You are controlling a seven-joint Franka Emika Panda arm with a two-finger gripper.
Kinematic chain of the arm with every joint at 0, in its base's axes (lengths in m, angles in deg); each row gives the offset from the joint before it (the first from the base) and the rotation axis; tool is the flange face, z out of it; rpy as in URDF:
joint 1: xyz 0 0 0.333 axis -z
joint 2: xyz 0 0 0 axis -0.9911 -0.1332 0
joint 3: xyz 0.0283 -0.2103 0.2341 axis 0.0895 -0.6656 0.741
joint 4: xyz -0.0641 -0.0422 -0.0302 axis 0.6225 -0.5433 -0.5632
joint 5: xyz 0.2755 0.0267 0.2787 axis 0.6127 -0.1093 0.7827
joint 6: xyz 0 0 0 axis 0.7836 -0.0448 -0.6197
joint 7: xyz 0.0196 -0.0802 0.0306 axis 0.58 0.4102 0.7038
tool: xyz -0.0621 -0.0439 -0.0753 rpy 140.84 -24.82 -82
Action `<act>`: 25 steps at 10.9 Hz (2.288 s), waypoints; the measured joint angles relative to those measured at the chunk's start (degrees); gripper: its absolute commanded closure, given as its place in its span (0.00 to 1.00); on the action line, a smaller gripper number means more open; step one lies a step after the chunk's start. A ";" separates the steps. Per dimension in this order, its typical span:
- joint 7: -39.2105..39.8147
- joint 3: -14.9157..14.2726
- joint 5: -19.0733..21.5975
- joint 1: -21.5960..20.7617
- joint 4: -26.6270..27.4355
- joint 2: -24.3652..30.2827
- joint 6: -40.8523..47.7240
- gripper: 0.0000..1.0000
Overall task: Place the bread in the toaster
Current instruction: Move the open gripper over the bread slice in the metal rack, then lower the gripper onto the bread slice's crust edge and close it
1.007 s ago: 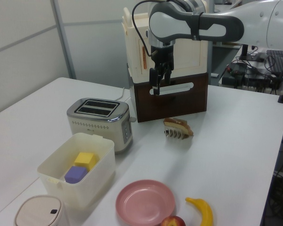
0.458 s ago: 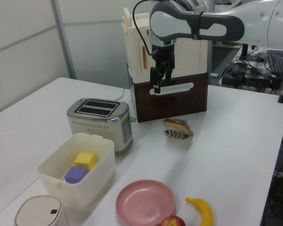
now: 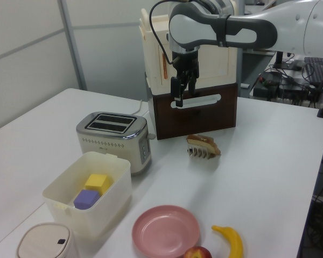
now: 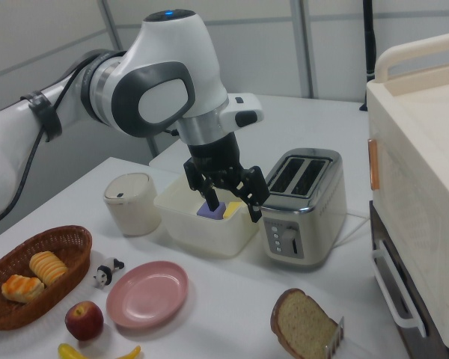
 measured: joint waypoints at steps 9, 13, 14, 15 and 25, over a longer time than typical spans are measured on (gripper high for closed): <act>0.00 -0.65 -2.84 0.00 0.31 0.15 3.48 0.00; 0.00 -0.92 -6.51 0.89 2.98 -1.68 3.50 0.00; 0.06 -1.03 -6.64 1.68 3.12 -2.70 3.44 0.00; 0.22 -1.08 -6.91 2.29 3.19 -3.86 3.11 0.00; 0.22 -1.08 -10.17 2.66 4.48 -13.57 -4.35 0.39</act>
